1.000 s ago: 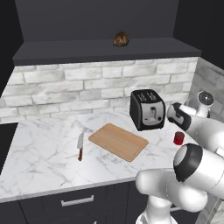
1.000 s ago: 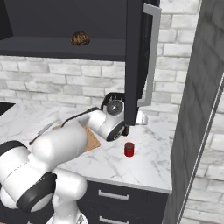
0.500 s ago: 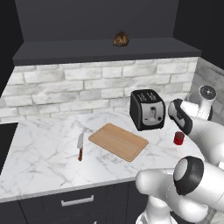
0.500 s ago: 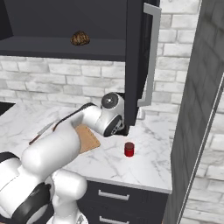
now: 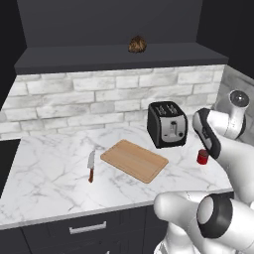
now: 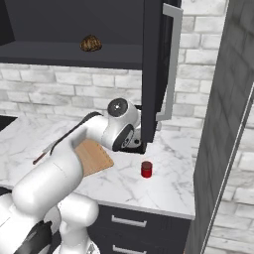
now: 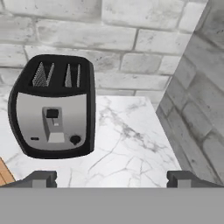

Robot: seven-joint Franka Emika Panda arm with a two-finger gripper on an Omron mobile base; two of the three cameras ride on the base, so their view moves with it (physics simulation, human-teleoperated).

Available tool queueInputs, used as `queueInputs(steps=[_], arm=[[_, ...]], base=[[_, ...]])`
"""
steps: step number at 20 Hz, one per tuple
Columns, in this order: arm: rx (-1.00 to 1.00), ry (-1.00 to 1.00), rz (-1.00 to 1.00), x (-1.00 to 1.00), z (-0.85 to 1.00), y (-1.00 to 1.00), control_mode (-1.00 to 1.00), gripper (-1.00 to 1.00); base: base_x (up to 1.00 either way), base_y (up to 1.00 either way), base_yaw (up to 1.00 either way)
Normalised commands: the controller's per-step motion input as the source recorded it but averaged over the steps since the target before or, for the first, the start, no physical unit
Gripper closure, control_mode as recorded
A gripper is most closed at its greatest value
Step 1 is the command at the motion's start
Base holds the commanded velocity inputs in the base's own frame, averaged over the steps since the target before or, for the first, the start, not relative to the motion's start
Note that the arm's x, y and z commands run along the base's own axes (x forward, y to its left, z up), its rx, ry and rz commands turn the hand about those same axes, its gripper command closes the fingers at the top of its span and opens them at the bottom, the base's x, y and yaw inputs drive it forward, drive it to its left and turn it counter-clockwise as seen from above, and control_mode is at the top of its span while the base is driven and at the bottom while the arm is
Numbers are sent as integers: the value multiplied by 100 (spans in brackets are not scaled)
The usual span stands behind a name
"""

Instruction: Pick the bread, place it on the cutting board, pick the jam, place it on the counter, and close the cabinet.

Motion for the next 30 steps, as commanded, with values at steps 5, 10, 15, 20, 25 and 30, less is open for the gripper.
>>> queueInputs(steps=[5,10,15,20,25,30], arm=[[1,0,0,-20,42,7,-100,-100],[7,0,0,-28,37,5,-100,-100],[6,0,-1,-35,30,10,-100,-100],[0,0,0,-38,30,14,-100,-100],[1,0,-1,-34,40,17,-100,-100],[0,0,-1,-23,38,26,-100,-100]], base=[[0,0,0],[0,0,0],[0,0,0],[0,0,0],[0,0,0],[0,0,0]])
